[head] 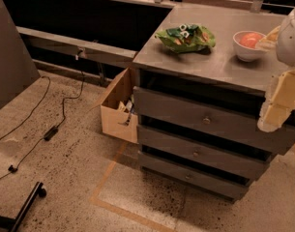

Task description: Pick apple from white bowl and place on counter

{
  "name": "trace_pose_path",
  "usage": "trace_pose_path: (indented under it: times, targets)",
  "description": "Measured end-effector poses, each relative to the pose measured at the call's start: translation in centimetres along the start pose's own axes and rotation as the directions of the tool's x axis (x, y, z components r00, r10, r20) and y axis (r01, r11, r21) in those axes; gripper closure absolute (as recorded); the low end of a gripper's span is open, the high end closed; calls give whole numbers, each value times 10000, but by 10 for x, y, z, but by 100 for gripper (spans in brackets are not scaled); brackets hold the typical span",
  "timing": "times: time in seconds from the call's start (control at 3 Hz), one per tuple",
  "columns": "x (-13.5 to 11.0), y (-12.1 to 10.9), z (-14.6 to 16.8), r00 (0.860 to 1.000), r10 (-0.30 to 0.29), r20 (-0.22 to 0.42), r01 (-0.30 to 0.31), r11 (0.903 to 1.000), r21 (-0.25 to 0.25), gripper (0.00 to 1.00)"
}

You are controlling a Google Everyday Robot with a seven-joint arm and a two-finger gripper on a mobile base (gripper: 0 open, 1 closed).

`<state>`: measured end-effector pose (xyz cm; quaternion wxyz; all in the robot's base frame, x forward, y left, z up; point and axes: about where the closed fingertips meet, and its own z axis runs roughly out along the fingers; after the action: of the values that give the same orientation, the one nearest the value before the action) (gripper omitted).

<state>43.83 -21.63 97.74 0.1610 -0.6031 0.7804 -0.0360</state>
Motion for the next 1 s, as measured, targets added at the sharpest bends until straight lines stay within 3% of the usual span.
trace_pose_path:
  times: [0.33, 0.67, 1.0]
  targets:
    - [0, 0, 0, 10000, 4, 3, -4, 10000, 5, 0]
    - [12, -16, -1, 9924, 1085, 586, -1121, 9918, 617, 0]
    - [51, -67, -12, 9396, 2720, 2079, -3089, 9354, 1723, 0]
